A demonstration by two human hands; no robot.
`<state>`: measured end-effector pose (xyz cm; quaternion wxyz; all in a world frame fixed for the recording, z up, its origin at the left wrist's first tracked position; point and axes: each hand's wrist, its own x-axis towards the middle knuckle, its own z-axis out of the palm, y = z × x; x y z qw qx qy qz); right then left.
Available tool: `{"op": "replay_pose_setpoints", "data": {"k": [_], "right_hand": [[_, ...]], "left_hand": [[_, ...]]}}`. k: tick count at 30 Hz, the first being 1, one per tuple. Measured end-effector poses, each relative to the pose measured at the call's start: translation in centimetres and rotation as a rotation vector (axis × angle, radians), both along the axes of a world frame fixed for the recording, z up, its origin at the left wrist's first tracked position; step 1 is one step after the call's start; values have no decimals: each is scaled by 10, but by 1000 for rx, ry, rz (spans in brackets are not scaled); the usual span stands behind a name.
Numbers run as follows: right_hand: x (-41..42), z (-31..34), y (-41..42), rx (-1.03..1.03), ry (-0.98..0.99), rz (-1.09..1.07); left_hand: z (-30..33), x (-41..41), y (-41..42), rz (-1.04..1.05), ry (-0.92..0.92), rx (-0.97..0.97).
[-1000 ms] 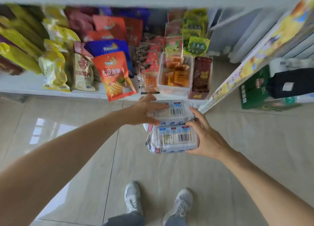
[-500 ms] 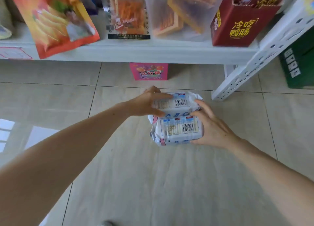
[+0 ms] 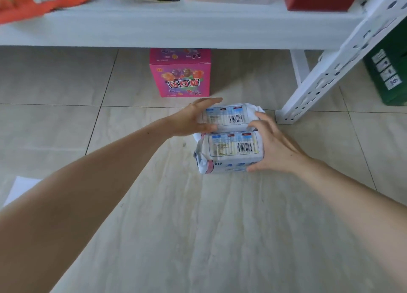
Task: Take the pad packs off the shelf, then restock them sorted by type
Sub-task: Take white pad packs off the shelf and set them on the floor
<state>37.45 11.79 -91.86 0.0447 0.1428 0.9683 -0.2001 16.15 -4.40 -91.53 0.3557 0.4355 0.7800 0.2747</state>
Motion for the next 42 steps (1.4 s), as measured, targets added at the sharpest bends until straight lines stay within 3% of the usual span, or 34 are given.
{"op": "replay_pose_setpoints", "data": {"k": [4, 8, 12, 27, 34, 42], "right_hand": [[4, -4, -2, -54, 41, -3], [10, -12, -10, -116, 19, -20], [7, -10, -15, -127, 23, -72], [-13, -1, -7, 91, -64, -133], [19, 100, -16, 136, -89, -111], [40, 330, -33, 70, -15, -109]], "left_hand": [[4, 14, -17, 18, 63, -83], [8, 35, -39, -152, 275, -243], [7, 42, -41, -224, 372, -266], [17, 23, -11, -254, 415, -382], [88, 52, -38, -114, 394, -287], [302, 86, -51, -35, 349, -225]]}}
